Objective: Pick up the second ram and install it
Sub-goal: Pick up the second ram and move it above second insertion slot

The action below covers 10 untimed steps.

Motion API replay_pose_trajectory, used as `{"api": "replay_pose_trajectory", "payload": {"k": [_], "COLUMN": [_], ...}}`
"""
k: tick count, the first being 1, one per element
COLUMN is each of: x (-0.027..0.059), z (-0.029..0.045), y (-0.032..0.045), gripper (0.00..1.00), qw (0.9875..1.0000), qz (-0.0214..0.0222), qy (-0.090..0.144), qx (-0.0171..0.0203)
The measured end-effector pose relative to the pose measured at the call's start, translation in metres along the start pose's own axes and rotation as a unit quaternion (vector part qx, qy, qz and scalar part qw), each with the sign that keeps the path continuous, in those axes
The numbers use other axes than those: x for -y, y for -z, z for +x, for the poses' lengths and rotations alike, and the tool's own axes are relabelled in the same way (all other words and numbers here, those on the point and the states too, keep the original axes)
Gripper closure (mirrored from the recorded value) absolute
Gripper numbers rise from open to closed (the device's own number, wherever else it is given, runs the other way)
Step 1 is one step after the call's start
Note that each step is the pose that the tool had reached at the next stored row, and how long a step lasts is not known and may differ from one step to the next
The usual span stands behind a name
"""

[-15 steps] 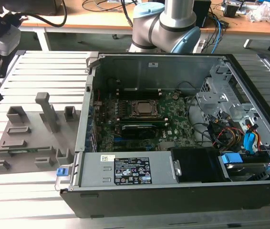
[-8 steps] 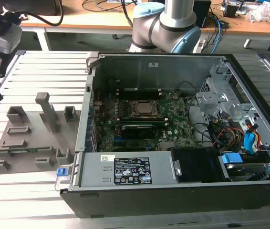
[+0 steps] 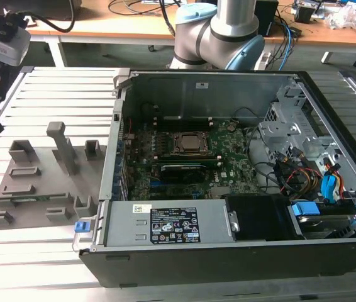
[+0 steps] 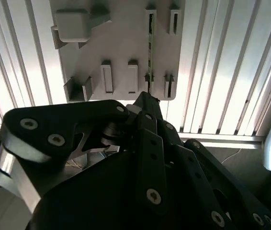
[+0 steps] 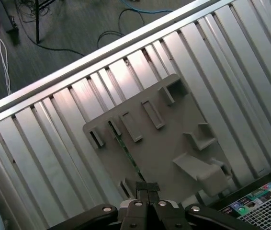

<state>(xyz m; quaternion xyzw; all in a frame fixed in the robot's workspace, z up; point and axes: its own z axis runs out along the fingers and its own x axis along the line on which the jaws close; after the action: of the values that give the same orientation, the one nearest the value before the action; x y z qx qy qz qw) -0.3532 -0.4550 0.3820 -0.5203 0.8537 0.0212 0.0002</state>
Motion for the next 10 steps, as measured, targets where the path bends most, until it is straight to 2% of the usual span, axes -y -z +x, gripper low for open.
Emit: {"api": "replay_pose_trajectory", "payload": {"k": [3,10], "x": [0.0,0.0], "z": [0.0,0.0], "y": [0.0,0.0], "gripper": [0.89,0.89], "qw": [0.9997,0.9978], "qz": [-0.0005,-0.0015], "qy": [0.024,0.067], "qx": [-0.0009,-0.0024]}}
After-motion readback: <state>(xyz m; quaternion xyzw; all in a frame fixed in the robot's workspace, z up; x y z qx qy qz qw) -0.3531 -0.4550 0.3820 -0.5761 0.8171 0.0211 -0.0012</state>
